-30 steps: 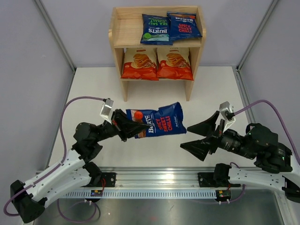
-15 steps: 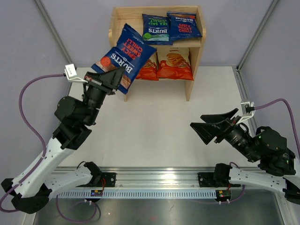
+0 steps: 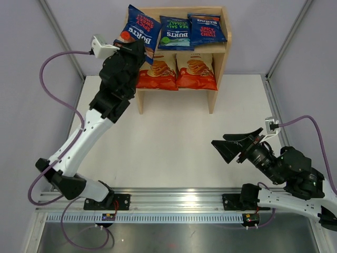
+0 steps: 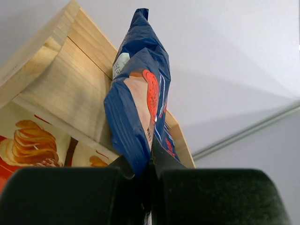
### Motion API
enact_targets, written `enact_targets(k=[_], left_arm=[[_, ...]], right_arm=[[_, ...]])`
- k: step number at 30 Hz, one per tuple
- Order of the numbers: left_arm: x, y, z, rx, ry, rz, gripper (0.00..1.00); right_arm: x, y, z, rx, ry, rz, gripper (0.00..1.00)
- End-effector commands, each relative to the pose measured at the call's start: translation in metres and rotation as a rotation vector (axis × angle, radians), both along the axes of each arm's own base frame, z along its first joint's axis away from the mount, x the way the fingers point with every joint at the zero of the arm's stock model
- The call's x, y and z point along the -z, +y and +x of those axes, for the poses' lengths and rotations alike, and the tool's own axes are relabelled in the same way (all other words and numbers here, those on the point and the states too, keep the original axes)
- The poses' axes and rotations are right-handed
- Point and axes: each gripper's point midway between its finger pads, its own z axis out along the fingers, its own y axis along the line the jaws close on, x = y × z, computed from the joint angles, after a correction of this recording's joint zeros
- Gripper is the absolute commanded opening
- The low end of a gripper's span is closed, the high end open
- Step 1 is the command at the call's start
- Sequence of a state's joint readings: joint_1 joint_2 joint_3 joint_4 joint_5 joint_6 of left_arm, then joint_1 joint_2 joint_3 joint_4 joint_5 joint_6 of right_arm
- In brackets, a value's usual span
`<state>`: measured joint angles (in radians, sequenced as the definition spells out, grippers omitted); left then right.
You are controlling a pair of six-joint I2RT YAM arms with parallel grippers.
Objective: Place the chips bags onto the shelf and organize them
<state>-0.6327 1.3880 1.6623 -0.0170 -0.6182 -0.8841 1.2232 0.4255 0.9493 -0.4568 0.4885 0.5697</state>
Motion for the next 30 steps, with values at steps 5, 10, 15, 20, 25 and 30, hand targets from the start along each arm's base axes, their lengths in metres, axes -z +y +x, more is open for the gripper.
enact_targets(k=[5, 10, 15, 20, 25, 30], left_arm=[[-0.041, 0.005, 0.045, -0.132, -0.071, -0.047, 0.02], [-0.037, 0.005, 0.068, -0.215, -0.059, 0.0, 0.02], [-0.029, 0.008, 0.087, -0.249, -0.038, 0.056, 0.02], [-0.013, 0.011, 0.096, -0.248, -0.008, 0.082, 0.02], [0.005, 0.006, 0.104, -0.203, 0.031, 0.086, 0.02], [0.013, -0.002, 0.109, -0.151, 0.057, 0.049, 0.05]], right_arm=[[-0.007, -0.013, -0.001, 0.026, 0.014, 0.094, 0.99], [-0.001, -0.016, -0.005, 0.013, 0.027, 0.096, 1.0], [0.005, -0.019, -0.007, 0.006, 0.037, 0.104, 1.0], [0.001, -0.024, -0.011, -0.003, 0.032, 0.123, 1.0], [-0.001, -0.021, -0.012, -0.015, 0.031, 0.13, 1.0], [-0.001, -0.017, -0.013, -0.032, 0.04, 0.136, 0.99]])
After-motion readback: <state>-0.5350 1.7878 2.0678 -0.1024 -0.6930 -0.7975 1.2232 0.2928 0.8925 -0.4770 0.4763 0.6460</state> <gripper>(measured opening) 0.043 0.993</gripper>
